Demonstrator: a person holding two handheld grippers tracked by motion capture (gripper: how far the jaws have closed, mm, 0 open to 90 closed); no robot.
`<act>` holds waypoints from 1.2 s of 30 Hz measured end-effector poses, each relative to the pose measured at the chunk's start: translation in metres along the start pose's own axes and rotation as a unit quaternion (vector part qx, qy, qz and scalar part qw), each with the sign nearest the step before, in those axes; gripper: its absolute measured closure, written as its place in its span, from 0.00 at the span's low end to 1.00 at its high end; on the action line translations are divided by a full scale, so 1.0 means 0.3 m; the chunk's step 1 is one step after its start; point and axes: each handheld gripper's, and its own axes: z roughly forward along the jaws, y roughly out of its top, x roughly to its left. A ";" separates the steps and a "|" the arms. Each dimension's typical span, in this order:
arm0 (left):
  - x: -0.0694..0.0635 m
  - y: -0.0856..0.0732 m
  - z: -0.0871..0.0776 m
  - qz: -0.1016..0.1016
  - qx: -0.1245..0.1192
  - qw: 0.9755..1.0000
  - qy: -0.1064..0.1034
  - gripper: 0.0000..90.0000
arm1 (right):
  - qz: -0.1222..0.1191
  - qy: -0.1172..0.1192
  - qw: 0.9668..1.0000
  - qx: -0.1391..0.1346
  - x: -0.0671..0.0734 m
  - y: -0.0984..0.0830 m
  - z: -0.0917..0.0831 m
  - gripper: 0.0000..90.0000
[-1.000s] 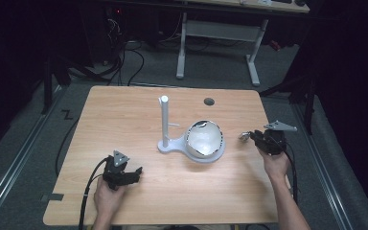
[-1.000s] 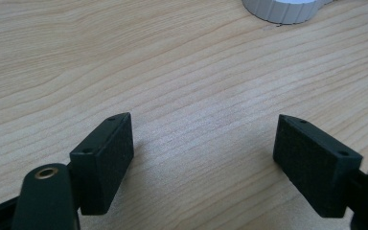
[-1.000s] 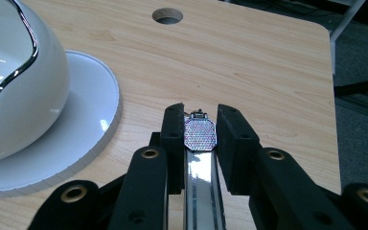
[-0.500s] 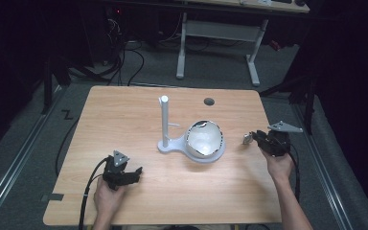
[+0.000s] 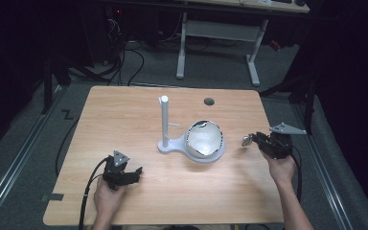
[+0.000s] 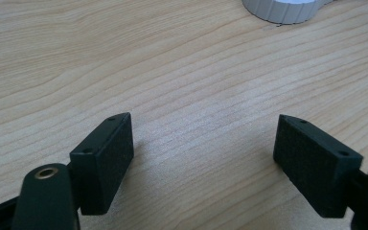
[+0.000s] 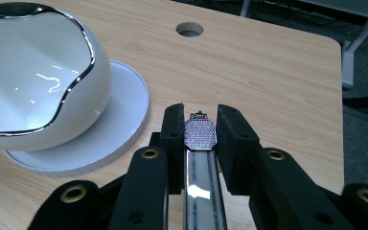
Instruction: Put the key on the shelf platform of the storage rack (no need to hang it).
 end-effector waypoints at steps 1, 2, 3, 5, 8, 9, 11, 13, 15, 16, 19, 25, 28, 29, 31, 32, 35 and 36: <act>0.000 0.000 0.000 0.000 0.000 1.000 0.000 0.25 | 0.000 0.002 1.000 -0.001 0.004 0.001 -0.005 0.83; 0.000 0.000 0.000 0.000 0.000 1.000 0.000 0.25 | -0.001 0.004 1.000 -0.002 0.007 0.002 -0.008 0.83; 0.000 0.000 0.000 0.000 0.000 1.000 0.000 0.25 | -0.005 0.006 1.000 -0.004 0.012 0.003 -0.015 0.83; 0.000 0.000 0.000 0.000 0.000 1.000 0.000 0.24 | -0.006 0.010 1.000 -0.007 0.021 0.004 -0.024 0.83; 0.000 0.000 0.000 0.000 0.000 1.000 0.000 0.24 | -0.011 0.016 1.000 -0.010 0.033 0.006 -0.039 0.83; 0.000 0.000 0.000 0.000 0.000 1.000 0.000 0.25 | -0.010 0.018 1.000 -0.011 0.035 0.006 -0.042 0.83; 0.000 0.000 0.000 0.000 0.000 1.000 0.000 0.24 | -0.012 0.022 1.000 -0.013 0.038 0.008 -0.052 0.83; 0.000 0.000 0.000 0.000 0.000 1.000 0.000 0.24 | -0.012 0.025 1.000 -0.012 0.040 0.008 -0.057 0.83; 0.000 0.000 0.000 0.000 0.000 1.000 0.000 0.25 | -0.010 0.028 0.999 -0.012 0.042 0.008 -0.062 0.83; 0.000 0.000 0.000 0.000 0.000 1.000 0.000 0.24 | -0.010 0.030 0.999 -0.014 0.044 0.008 -0.065 0.83; 0.000 0.000 0.000 0.000 0.000 1.000 0.000 0.25 | -0.013 0.037 0.999 -0.016 0.052 0.010 -0.075 0.83; 0.000 0.000 0.000 0.000 0.000 1.000 0.000 0.24 | -0.024 0.047 0.998 -0.025 0.078 0.022 -0.097 0.83; 0.000 0.000 0.000 0.000 0.000 1.000 0.000 0.24 | -0.022 0.055 0.998 -0.030 0.086 0.030 -0.105 0.83; 0.000 0.000 0.000 0.000 0.000 1.000 0.000 0.24 | -0.021 0.059 0.998 -0.030 0.089 0.032 -0.108 0.83; 0.000 0.000 0.000 0.000 0.000 1.000 0.000 0.24 | -0.018 0.069 0.997 -0.033 0.093 0.037 -0.111 0.83; 0.000 0.000 0.000 0.000 0.000 1.000 0.000 0.24 | -0.015 0.075 0.996 -0.035 0.095 0.040 -0.113 0.83; 0.000 0.000 0.000 0.000 0.000 1.000 0.000 0.24 | -0.013 0.088 0.995 -0.039 0.102 0.048 -0.117 0.83; 0.000 0.000 0.000 0.000 0.000 1.000 0.000 0.24 | -0.014 0.089 0.995 -0.040 0.107 0.052 -0.119 0.83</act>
